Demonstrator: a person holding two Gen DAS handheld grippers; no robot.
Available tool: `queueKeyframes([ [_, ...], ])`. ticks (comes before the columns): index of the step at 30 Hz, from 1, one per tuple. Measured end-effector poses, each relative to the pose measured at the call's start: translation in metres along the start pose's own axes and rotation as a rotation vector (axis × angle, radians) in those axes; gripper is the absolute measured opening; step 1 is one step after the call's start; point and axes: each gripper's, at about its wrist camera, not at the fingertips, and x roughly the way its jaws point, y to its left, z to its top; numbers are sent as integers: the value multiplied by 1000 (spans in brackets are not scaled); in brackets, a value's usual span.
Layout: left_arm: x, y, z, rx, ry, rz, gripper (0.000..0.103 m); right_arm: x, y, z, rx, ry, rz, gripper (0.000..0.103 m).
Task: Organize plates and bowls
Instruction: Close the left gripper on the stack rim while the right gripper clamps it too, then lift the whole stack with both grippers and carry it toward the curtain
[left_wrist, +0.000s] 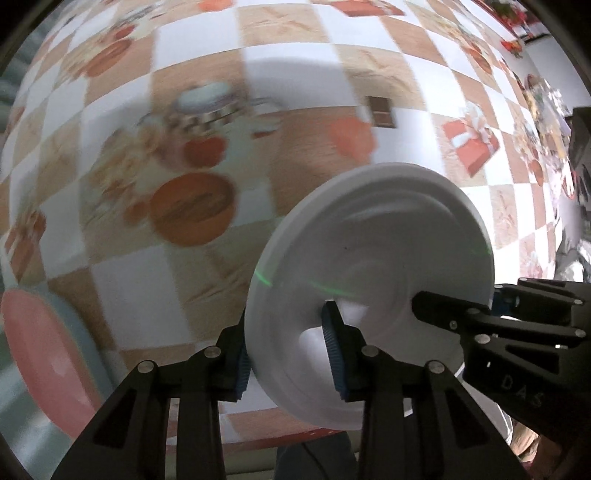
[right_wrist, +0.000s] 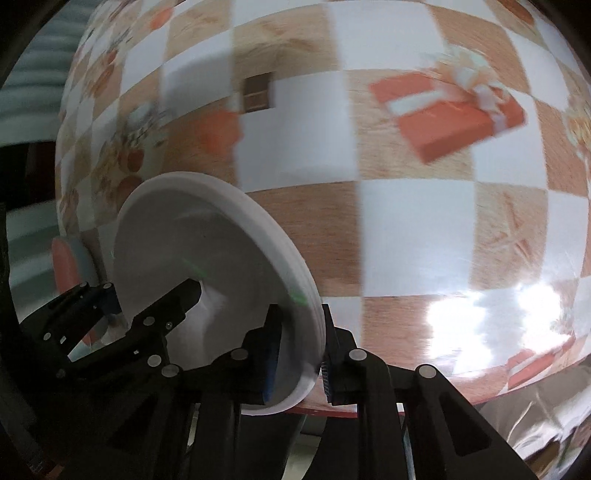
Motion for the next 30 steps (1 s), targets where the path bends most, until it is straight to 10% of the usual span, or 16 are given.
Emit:
queueKeyframes([
  [15,13,110,-62,-166,-32,-26,38,24,114,-12,-208,16,-88,22],
  [30,-22,119,-80,-213,-111,-38,38,-9,132,-24,-239,-26,-134,22],
])
